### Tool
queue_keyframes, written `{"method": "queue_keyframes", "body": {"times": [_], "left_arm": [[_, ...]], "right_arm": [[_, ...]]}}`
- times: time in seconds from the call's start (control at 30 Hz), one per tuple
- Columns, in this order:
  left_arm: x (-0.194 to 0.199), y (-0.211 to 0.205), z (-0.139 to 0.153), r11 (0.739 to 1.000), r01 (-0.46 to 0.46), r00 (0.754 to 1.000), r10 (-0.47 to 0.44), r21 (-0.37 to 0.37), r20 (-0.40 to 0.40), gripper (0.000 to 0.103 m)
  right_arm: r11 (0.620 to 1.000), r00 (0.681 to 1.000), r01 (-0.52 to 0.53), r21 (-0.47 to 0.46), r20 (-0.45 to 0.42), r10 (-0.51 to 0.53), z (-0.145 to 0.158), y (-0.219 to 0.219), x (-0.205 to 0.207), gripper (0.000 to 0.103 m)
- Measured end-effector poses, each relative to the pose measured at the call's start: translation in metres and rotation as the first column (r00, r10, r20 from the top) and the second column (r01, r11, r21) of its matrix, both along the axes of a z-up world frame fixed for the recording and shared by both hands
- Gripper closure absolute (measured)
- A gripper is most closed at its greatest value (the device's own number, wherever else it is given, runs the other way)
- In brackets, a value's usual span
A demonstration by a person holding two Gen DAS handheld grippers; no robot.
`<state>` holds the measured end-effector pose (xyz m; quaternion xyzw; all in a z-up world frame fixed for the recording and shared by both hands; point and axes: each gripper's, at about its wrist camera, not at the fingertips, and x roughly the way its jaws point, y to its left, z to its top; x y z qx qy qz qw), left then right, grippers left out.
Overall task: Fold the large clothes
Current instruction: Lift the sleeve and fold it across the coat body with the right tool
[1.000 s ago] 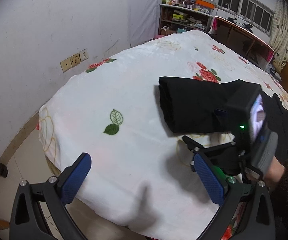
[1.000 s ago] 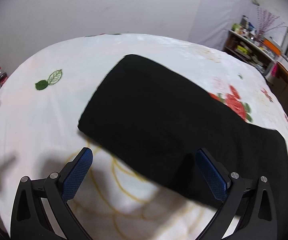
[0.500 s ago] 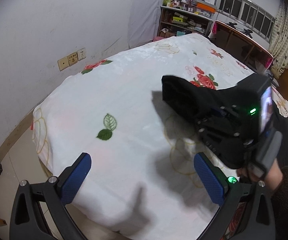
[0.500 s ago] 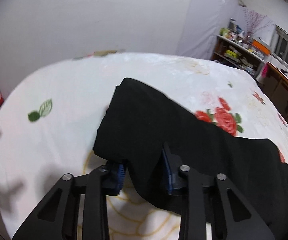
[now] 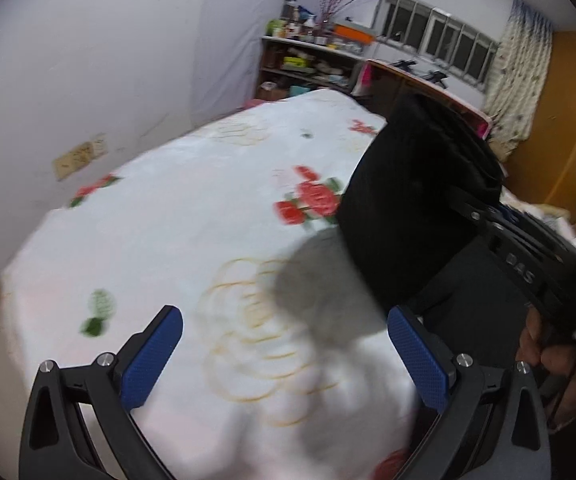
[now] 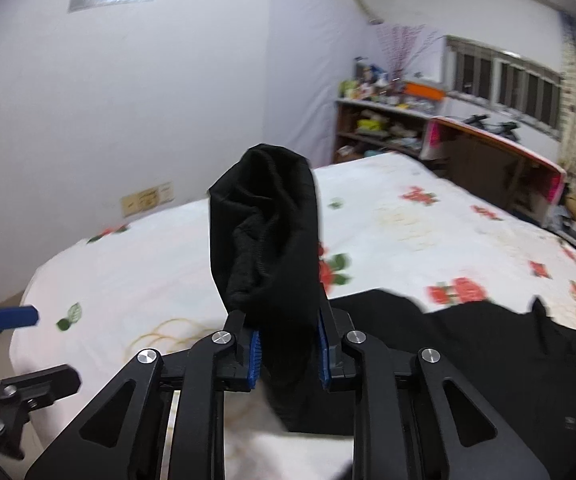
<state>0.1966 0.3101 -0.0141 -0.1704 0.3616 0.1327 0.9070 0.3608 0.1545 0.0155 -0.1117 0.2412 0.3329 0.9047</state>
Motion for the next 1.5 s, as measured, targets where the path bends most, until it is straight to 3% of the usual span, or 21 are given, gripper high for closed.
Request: {"method": "queue_keyframes", "body": {"times": [0.33, 0.67, 0.83, 0.97, 1.13, 1.27, 1.43, 1.5], "left_arm": [[0.07, -0.053, -0.002, 0.995, 0.099, 0.995, -0.099, 0.006, 0.021, 0.0], [0.132, -0.097, -0.015, 0.986, 0.165, 0.986, -0.165, 0.026, -0.017, 0.0], [0.163, -0.129, -0.025, 0.979, 0.197, 0.98, -0.195, 0.056, -0.046, 0.0], [0.188, -0.156, -0.032, 0.976, 0.206, 0.978, -0.203, 0.075, -0.041, 0.0], [0.227, -0.18, -0.062, 0.965, 0.248, 0.958, -0.232, 0.082, -0.169, 0.0], [0.246, -0.187, -0.085, 0.964, 0.219, 0.955, -0.18, 0.152, -0.236, 0.0], [0.256, -0.185, -0.102, 0.964, 0.189, 0.951, -0.132, 0.186, -0.278, 0.0], [0.258, -0.185, -0.105, 0.965, 0.182, 0.95, -0.122, 0.19, -0.288, 0.0]], "right_arm": [[0.977, 0.98, 0.195, 0.083, 0.023, -0.198, 0.029, -0.096, 0.028, 0.085], [0.9, 0.91, 0.408, 0.156, 0.015, -0.415, 0.037, -0.194, 0.056, 0.086], [0.85, 0.863, 0.502, 0.162, -0.022, -0.505, 0.025, -0.246, 0.066, 0.086], [0.839, 0.848, 0.529, 0.126, -0.03, -0.53, 0.012, -0.272, 0.072, 0.086], [0.822, 0.828, 0.561, 0.099, -0.073, -0.556, -0.012, -0.297, 0.083, 0.086], [0.806, 0.811, 0.582, 0.105, -0.141, -0.567, -0.029, -0.315, 0.089, 0.086], [0.786, 0.78, 0.614, 0.065, -0.2, -0.593, -0.053, -0.328, 0.09, 0.085], [0.759, 0.744, 0.651, 0.037, -0.233, -0.626, -0.068, -0.335, 0.092, 0.085]]}}
